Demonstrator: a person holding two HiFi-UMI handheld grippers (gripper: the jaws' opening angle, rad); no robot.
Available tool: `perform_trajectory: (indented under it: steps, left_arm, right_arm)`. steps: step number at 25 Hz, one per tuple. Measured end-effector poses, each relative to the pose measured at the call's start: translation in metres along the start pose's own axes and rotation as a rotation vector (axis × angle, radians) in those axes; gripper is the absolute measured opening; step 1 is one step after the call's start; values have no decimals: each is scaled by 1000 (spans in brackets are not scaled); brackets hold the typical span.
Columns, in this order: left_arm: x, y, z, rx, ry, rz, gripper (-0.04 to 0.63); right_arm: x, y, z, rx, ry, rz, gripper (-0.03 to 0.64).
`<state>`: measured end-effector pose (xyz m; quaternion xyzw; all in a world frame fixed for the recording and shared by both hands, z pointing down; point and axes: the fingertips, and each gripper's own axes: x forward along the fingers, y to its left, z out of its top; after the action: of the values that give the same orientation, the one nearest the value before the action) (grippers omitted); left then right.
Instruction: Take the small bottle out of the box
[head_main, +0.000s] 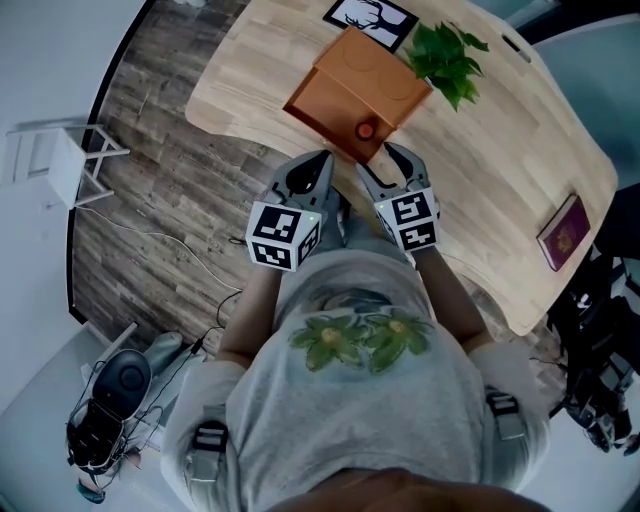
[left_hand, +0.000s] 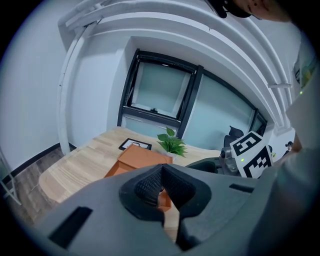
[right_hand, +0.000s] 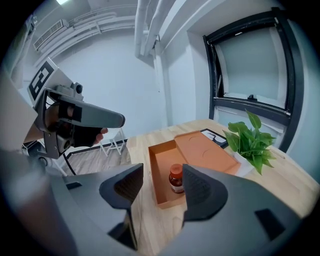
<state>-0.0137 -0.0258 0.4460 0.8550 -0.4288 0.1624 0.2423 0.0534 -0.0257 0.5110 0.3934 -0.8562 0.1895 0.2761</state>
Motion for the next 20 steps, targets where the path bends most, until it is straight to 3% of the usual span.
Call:
perform_trajectory:
  steps: [20]
  left_arm:
    - [14, 17, 9, -3, 17, -36, 8]
  right_arm:
    - [28, -11, -13, 0, 59, -16, 218]
